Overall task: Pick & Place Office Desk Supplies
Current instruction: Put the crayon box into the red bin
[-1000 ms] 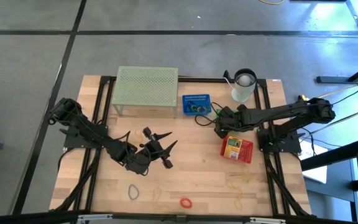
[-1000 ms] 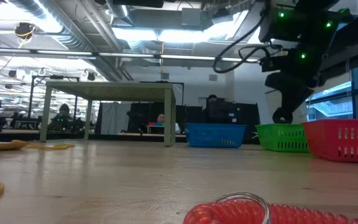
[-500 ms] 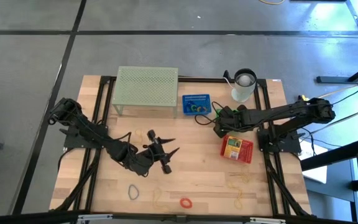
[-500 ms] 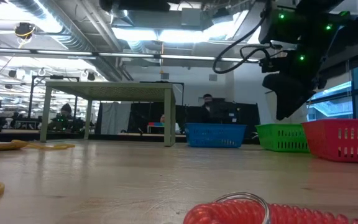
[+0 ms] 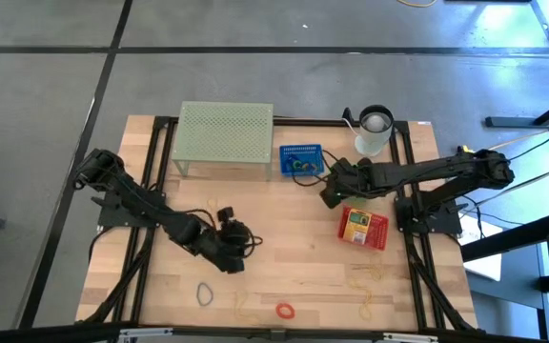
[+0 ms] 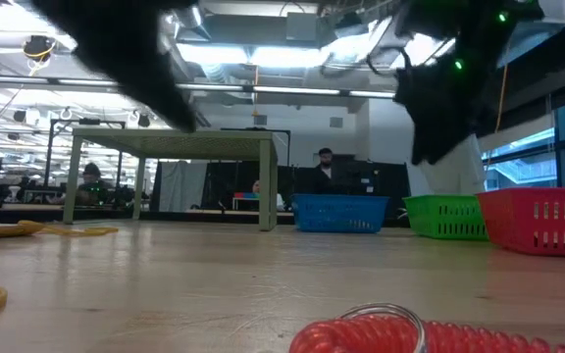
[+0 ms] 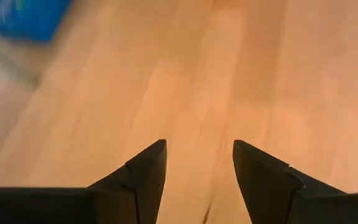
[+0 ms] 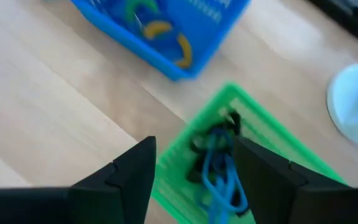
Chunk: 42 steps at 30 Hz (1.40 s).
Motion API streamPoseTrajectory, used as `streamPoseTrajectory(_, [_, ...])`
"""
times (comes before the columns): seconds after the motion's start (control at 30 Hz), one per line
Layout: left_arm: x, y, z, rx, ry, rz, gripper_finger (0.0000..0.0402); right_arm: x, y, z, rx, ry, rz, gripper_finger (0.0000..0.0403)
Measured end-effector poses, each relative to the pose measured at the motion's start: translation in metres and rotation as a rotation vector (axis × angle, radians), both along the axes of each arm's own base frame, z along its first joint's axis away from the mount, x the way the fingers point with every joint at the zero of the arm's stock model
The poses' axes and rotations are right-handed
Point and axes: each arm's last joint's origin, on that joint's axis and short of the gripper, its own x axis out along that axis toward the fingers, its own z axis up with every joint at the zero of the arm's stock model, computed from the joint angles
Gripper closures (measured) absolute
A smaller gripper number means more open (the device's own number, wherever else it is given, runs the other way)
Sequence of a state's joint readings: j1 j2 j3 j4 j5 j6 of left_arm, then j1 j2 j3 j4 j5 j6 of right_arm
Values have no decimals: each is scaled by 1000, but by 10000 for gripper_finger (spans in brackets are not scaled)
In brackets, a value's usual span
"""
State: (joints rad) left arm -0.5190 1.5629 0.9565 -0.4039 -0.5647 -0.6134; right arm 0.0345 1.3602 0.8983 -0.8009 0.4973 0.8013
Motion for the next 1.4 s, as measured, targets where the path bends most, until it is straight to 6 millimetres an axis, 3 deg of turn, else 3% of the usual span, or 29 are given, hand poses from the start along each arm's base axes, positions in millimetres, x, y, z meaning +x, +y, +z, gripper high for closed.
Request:
streamPoseTrajectory(0.23, [-32,9,-14,-63,295,206,222,16,5,35,-20,-104,52,197])
streamPoseTrajectory(0.37, [-51,5,-16,-92,360,366,222,18,11,41,-22,-123,86,197])
streamPoseTrajectory(0.5, [-62,-5,-16,-121,390,390,222,18,16,42,-21,-122,104,197])
streamPoseTrajectory(0.67, [-66,-11,-25,-103,433,405,222,18,19,42,-20,-123,115,198])
streamPoseTrajectory(1.03, [-60,-11,-65,39,573,484,222,18,19,42,-20,-124,115,198])
streamPoseTrajectory(1.4, [-59,-11,-71,46,562,548,222,18,19,42,-19,-125,114,198])
